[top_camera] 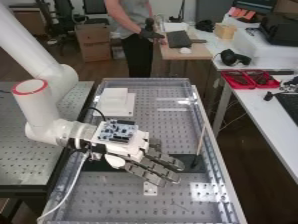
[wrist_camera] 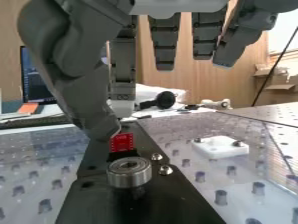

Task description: Grab the pcb board and place it in the clear container

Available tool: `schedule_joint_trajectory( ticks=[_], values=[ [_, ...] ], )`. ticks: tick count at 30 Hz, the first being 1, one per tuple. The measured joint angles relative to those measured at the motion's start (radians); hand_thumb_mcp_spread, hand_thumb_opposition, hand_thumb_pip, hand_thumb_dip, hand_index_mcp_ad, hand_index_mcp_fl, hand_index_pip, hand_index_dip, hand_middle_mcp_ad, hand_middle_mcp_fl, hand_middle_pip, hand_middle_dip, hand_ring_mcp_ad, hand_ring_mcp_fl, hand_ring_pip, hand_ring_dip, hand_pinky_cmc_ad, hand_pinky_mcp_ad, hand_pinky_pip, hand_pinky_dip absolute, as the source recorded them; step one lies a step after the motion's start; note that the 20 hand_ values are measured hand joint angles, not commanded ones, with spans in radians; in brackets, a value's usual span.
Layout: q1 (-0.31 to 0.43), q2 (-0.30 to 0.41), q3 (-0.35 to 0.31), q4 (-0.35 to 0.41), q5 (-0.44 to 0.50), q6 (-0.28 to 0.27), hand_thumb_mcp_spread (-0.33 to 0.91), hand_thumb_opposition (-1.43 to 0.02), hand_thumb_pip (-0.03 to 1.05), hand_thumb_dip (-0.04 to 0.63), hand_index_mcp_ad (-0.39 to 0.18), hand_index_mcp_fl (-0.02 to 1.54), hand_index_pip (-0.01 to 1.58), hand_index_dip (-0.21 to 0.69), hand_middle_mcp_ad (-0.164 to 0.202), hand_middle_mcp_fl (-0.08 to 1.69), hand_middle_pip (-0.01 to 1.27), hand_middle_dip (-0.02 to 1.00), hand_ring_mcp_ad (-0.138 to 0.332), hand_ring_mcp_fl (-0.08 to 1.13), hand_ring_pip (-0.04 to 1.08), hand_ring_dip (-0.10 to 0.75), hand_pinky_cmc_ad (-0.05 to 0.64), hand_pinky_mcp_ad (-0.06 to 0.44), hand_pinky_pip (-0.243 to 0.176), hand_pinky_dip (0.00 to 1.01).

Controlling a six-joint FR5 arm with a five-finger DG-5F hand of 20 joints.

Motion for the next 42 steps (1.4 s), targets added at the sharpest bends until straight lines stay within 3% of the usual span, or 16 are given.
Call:
schedule_joint_trajectory(
  ticks=[7, 13, 17, 21, 25, 36, 42],
  values=[
    [-0.002, 0.021, 0.0, -0.015, -0.018, -0.049, 0.43, -0.86, 0.72, 0.253, -0.122, 0.02, 1.56, 0.101, 0.106, 0.08, 0.14, 0.16, 0.223, 0.0, 0.09, 0.009, 0.246, 0.183, -0.105, 0.36],
    [-0.002, 0.036, 0.007, -0.053, -0.054, -0.153, 0.43, -0.86, 0.72, 0.251, -0.126, 0.02, 1.56, 0.101, 0.106, 0.09, 0.14, 0.16, 0.22, 0.0, 0.09, 0.009, 0.246, 0.187, -0.105, 0.37],
    [-0.008, 0.042, 0.026, -0.122, -0.106, -0.239, 0.43, -0.86, 0.72, 0.251, -0.134, 0.02, 1.56, 0.101, 0.101, 0.09, 0.14, 0.16, 0.218, 0.0, 0.09, 0.009, 0.246, 0.187, -0.105, 0.37],
    [-0.019, 0.043, 0.048, -0.173, -0.146, -0.289, 0.43, -0.86, 0.72, 0.251, -0.136, 0.04, 1.56, 0.101, 0.098, 0.09, 0.14, 0.16, 0.22, 0.0, 0.09, 0.009, 0.246, 0.183, -0.105, 0.37],
    [-0.028, 0.043, 0.059, -0.195, -0.161, -0.31, 0.43, -0.86, 0.72, 0.251, -0.136, 0.05, 1.56, 0.101, 0.098, 0.09, 0.14, 0.16, 0.216, 0.0, 0.09, 0.009, 0.246, 0.183, -0.105, 0.38],
    [-0.031, 0.035, 0.068, -0.187, -0.171, -0.303, 0.43, -0.86, 0.72, 0.251, -0.136, 0.08, 1.56, 0.101, 0.098, 0.11, 0.14, 0.16, 0.22, 0.0, 0.09, 0.009, 0.246, 0.183, -0.105, 0.38],
    [-0.032, 0.023, 0.087, -0.205, -0.204, -0.339, 0.43, -0.86, 0.72, 0.251, -0.136, 0.09, 1.56, 0.101, 0.098, 0.11, 0.14, 0.16, 0.22, 0.0, 0.09, 0.009, 0.246, 0.18, -0.105, 0.38]
  ],
)
